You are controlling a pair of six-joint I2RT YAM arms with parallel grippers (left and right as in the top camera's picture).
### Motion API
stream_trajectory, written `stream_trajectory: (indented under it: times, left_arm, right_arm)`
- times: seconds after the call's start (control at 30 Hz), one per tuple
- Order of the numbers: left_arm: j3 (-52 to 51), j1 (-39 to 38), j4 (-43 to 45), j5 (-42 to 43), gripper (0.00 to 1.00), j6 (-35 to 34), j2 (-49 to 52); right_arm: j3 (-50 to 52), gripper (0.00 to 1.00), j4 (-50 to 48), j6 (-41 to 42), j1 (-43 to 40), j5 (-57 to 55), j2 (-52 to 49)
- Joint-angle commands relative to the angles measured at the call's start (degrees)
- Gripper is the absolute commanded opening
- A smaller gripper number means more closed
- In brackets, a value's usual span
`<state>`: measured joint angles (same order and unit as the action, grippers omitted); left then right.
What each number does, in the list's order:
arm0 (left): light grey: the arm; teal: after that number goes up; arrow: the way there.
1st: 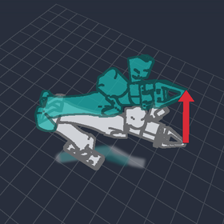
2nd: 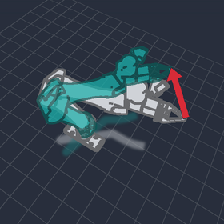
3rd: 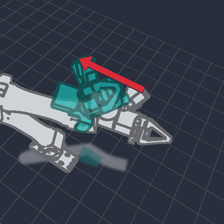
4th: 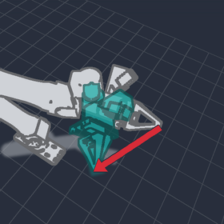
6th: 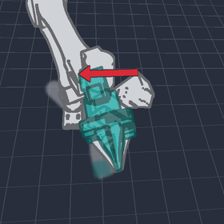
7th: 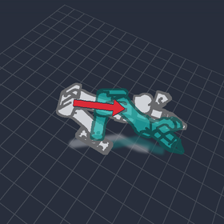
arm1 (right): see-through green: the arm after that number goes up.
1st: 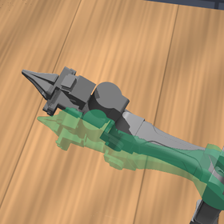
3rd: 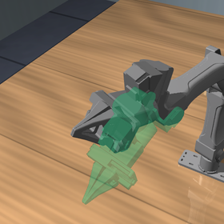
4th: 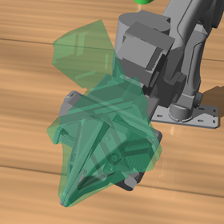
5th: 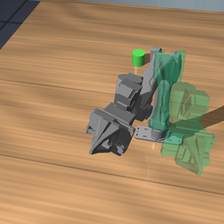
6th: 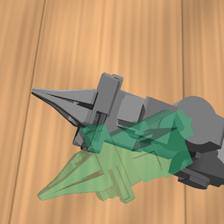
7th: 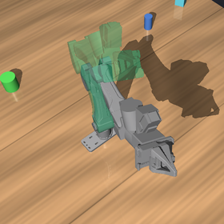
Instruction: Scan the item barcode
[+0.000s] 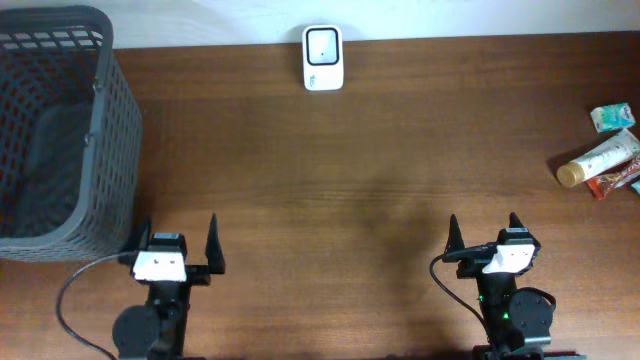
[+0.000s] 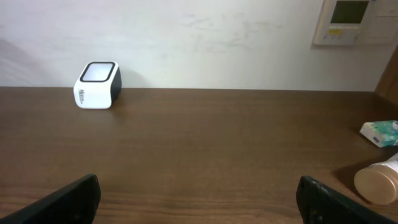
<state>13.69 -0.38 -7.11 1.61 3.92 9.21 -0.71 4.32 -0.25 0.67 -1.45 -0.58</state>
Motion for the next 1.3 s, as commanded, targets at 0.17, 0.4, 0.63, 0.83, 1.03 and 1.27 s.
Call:
stream_trajectory:
  times: [0.17,0.4,0.63,0.83,1.03,1.27]
  left_arm:
    - [-8.17,5.18,1.14,2.62,0.99,0.94,-8.94]
    - [-13.22,5.16,4.52,2.58,0.99,0.92,-8.94]
    - [-13.22,5.16,2.36,-2.75,0.99,-4.79,-8.94]
    - [-13.22,5.16,2.36,-4.42,0.99,-2.99,-8.94]
    - [-13.22,5.16,2.36,-4.42,0.99,-3.04,-8.94]
    - [-13.16,5.16,2.36,-2.01,0.99,-3.04,-8.92]
  right_arm:
    - [0.39,0.99,0.31,-0.35,-0.37,-0.11,0.37]
    - [0.39,0.99,0.31,-0.35,-0.37,-0.11,0.37]
    - [0.39,0.99,0.31,-0.35,-0.37,-0.11,0.37]
    - [0.39,0.99,0.31,-0.35,-0.37,-0.11,0.37]
    - [0.39,0.99,0.31,-0.35,-0.37,-0.11,0.37]
    - [0.39,0.99,0.31,-0.35,-0.37,-0.11,0.37]
